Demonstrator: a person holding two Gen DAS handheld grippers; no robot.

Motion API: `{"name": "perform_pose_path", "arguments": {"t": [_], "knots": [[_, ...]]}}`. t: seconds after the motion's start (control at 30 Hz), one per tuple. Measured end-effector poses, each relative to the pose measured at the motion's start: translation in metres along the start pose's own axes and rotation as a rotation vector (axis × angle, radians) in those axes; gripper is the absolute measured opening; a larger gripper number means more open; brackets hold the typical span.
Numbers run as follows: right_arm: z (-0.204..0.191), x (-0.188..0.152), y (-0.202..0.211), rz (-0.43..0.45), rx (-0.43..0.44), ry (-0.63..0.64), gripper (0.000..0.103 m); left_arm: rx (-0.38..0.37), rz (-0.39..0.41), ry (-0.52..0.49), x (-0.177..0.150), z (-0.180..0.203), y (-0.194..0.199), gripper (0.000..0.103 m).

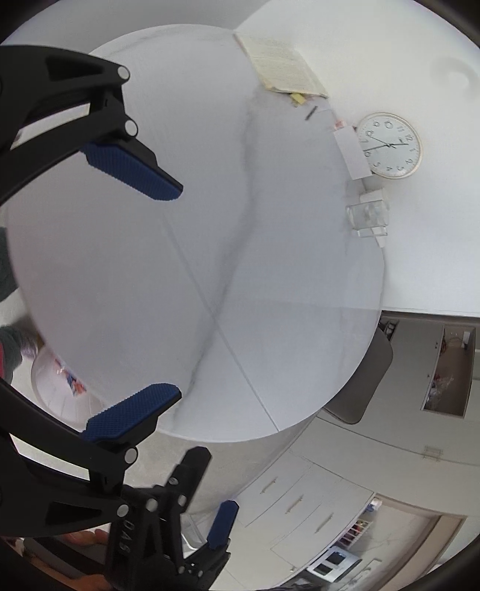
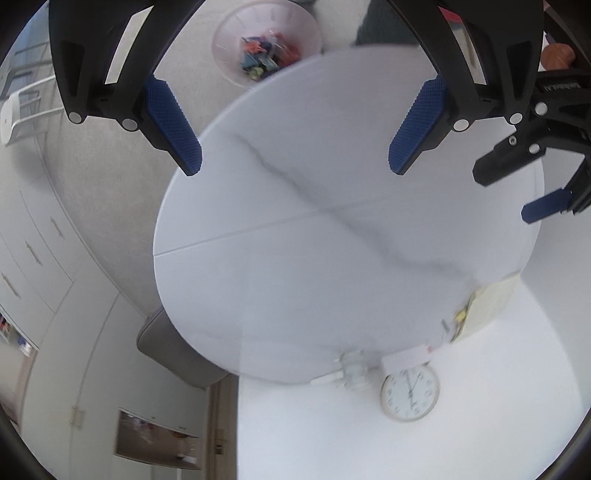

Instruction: Collect trash

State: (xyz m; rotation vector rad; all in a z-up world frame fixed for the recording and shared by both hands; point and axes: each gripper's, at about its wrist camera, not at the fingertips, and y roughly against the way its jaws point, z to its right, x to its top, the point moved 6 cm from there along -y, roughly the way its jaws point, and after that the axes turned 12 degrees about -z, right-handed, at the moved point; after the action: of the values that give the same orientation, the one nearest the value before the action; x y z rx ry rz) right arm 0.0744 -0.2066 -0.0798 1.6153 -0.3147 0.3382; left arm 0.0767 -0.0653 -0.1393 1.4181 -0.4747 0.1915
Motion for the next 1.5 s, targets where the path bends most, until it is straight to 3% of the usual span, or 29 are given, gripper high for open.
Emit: {"name": "perform_pose_path", "arguments": {"t": [0.3,0.7,1.5], "knots": [[-0.042,0.042,0.002,0.072,-0.065,-0.155,0.100,-0.023,0.040,-0.087,0.052,-0.080,-0.002,0.095],[-0.080,0.058,0.006,0.101,-0.116,-0.201,0.100,-0.060,0.090,-0.121,0.081,-0.132,0.003,0.095],[-0.083,0.054,0.014,0.103,-0.146,-0.207,0.101,-0.070,0.095,-0.110,0.083,-0.140,0.003,0.095]]}}
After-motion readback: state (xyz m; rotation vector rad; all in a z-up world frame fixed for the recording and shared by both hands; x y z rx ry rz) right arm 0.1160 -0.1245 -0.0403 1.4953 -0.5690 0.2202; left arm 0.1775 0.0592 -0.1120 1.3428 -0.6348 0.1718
